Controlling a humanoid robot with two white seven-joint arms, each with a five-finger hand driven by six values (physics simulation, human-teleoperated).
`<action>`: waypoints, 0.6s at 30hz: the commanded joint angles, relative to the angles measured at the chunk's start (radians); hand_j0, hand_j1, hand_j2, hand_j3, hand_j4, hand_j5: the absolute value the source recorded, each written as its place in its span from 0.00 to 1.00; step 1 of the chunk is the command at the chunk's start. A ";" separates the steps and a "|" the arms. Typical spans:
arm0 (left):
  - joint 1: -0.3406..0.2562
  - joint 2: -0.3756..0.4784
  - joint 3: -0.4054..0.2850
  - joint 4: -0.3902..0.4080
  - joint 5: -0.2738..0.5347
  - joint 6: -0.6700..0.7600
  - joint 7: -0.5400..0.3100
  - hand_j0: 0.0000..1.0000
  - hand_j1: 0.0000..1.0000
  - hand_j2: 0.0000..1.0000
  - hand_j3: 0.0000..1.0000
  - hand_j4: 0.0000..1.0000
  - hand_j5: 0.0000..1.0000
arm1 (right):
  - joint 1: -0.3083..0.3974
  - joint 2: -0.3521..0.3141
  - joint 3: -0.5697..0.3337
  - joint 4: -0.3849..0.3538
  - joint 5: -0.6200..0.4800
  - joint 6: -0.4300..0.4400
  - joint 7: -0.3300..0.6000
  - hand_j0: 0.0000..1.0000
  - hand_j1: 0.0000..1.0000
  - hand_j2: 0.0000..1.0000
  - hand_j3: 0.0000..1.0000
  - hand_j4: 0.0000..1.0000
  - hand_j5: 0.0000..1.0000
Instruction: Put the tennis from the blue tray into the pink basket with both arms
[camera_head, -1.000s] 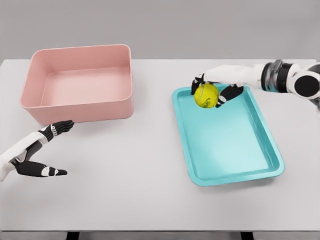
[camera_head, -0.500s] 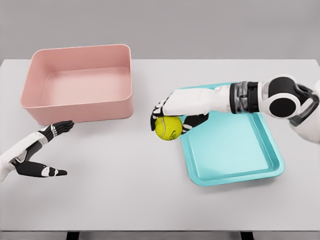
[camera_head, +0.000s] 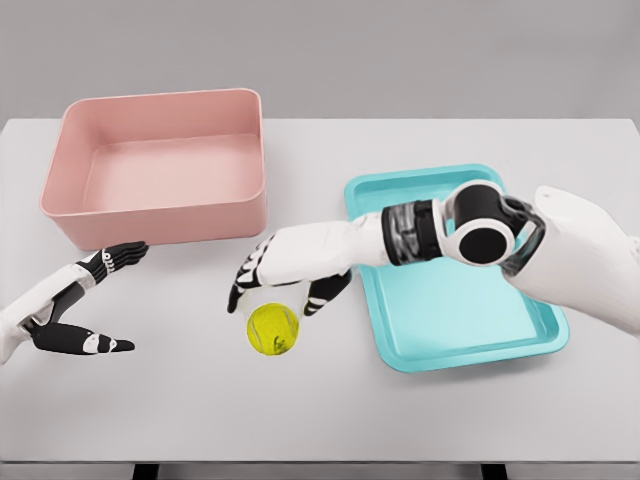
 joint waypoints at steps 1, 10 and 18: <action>0.000 0.000 -0.001 0.000 0.004 0.001 0.000 1.00 1.00 1.00 1.00 1.00 1.00 | 0.000 -0.001 0.001 -0.003 0.005 -0.003 0.000 1.00 1.00 1.00 1.00 1.00 1.00; 0.002 0.000 -0.001 -0.002 -0.003 0.001 0.000 1.00 1.00 1.00 1.00 1.00 1.00 | 0.002 -0.027 -0.053 -0.002 0.005 -0.052 0.000 1.00 1.00 1.00 1.00 1.00 1.00; 0.003 -0.003 -0.011 -0.017 -0.020 0.001 0.000 1.00 1.00 1.00 1.00 1.00 1.00 | 0.035 -0.179 -0.313 0.018 0.000 -0.094 0.000 1.00 1.00 1.00 1.00 1.00 1.00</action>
